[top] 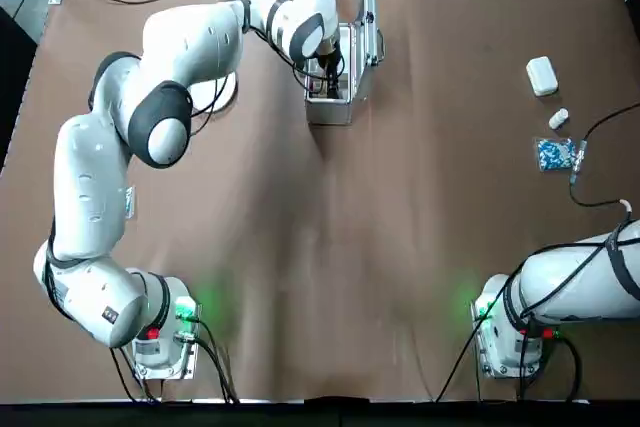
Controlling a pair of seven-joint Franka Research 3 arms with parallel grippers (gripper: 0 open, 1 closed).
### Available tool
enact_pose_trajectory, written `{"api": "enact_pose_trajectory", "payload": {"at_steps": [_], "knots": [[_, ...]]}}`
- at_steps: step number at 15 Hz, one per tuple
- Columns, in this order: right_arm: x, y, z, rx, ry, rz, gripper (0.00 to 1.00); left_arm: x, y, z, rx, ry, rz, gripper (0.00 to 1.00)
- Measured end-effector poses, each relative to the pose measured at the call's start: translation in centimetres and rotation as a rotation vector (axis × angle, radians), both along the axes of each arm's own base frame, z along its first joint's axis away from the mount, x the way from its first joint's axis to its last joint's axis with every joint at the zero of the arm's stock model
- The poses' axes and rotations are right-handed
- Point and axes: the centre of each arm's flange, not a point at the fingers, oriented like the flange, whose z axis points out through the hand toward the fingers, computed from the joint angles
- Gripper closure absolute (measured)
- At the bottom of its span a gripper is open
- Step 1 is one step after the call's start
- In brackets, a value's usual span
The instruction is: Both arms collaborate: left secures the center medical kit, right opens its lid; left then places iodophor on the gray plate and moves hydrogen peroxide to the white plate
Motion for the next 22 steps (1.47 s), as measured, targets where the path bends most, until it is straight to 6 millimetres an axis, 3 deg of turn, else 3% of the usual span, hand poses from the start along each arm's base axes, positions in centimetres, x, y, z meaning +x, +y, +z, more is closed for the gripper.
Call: {"api": "enact_pose_trajectory", "payload": {"at_steps": [10, 13, 14, 15, 22], "knots": [[-0.3, 0.0, -2.7, -0.038, -0.014, 0.000, 0.02, 0.0, 0.1, -0.5, 0.005, 0.005, 0.001, 0.49], [-0.9, 0.1, -2.6, -0.037, -0.016, 0.002, 0.02, 0.0, 0.1, -0.5, 0.005, 0.005, 0.001, 0.53], [-1.0, 0.1, -2.5, -0.037, -0.018, 0.003, 0.02, 0.0, 0.1, -0.5, 0.005, 0.005, 0.001, 0.66], [-0.9, 0.2, -2.5, -0.037, -0.019, 0.003, 0.02, 0.0, 0.1, -0.5, 0.005, 0.005, 0.001, 0.67], [-0.9, 0.1, -2.6, -0.037, -0.019, 0.002, 0.02, 0.2, 0.1, -0.5, 0.005, 0.003, 0.003, 0.67]]}}
